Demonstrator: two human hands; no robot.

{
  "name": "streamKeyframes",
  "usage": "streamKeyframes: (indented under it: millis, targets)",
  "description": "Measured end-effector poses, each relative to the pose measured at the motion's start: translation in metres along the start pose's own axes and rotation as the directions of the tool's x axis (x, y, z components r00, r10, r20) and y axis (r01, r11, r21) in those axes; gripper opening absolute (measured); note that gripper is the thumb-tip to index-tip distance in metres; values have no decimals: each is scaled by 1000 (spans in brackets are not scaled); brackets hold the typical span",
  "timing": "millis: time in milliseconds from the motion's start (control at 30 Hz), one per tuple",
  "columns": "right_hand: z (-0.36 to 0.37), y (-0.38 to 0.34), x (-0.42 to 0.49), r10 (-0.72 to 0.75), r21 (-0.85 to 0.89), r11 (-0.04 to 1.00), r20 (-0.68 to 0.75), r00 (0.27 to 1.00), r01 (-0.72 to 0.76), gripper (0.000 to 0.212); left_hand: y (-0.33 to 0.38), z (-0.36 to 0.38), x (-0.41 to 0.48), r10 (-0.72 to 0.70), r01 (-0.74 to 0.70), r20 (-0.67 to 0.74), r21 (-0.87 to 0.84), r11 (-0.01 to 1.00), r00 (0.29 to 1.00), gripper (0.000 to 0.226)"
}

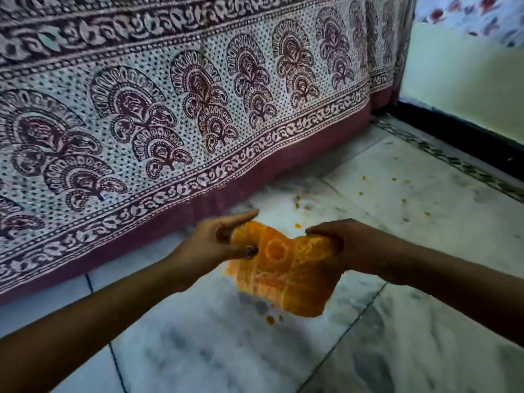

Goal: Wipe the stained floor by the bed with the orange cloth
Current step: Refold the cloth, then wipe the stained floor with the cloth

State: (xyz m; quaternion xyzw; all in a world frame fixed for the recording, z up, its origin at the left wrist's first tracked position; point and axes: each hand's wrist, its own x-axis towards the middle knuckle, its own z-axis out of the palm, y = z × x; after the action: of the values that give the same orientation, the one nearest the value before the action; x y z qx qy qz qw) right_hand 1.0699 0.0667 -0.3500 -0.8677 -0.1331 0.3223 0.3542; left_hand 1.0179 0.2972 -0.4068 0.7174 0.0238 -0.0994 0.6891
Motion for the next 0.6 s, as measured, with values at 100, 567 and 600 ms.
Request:
streamKeyframes:
  millis: [100, 567, 600]
  targets:
    - [3, 16, 10, -126, -494, 870, -208, 970, 7, 29, -11, -2, 10, 134, -119, -57, 203, 972, 989, 62]
    - [121, 85, 17, -127, -451, 892, -314, 941, -30, 85, -165, -4, -60, 323, -264, -6, 564, 783, 946, 57]
    - [143, 88, 34, -75, -478, 870, -367, 927, -119, 89, -171, -7, -63, 313, -248, -10, 586, 772, 950, 50]
